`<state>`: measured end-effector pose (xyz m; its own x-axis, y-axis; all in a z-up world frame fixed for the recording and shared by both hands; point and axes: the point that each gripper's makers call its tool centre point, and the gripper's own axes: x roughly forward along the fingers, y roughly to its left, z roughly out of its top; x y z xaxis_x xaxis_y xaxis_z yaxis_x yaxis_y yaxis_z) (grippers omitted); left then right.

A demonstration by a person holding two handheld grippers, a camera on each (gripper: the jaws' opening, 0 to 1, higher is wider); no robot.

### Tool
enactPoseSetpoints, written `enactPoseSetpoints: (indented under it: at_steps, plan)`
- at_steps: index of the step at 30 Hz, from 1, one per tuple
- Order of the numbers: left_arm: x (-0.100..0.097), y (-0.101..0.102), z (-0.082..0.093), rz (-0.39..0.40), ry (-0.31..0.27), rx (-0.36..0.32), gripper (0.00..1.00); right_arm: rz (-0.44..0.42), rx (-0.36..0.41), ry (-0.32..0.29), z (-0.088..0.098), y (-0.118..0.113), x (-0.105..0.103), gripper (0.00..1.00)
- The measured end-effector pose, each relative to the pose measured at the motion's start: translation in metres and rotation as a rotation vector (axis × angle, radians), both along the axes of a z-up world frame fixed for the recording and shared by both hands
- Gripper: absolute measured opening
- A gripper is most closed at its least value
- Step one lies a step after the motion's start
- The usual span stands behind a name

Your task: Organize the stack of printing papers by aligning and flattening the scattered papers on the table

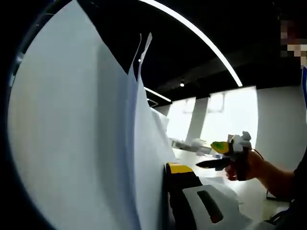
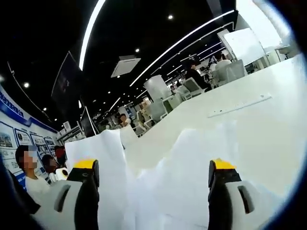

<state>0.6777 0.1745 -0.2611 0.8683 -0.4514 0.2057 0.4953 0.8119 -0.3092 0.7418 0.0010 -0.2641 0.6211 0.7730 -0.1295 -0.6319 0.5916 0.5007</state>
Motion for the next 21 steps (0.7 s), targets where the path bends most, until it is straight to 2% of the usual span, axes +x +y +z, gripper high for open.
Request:
enactPoseSetpoints:
  at_steps: [21]
  plan:
    - [0.0, 0.003, 0.0, 0.0, 0.001, 0.001, 0.08, -0.005, -0.055, -0.01, -0.007, -0.011, -0.015, 0.9]
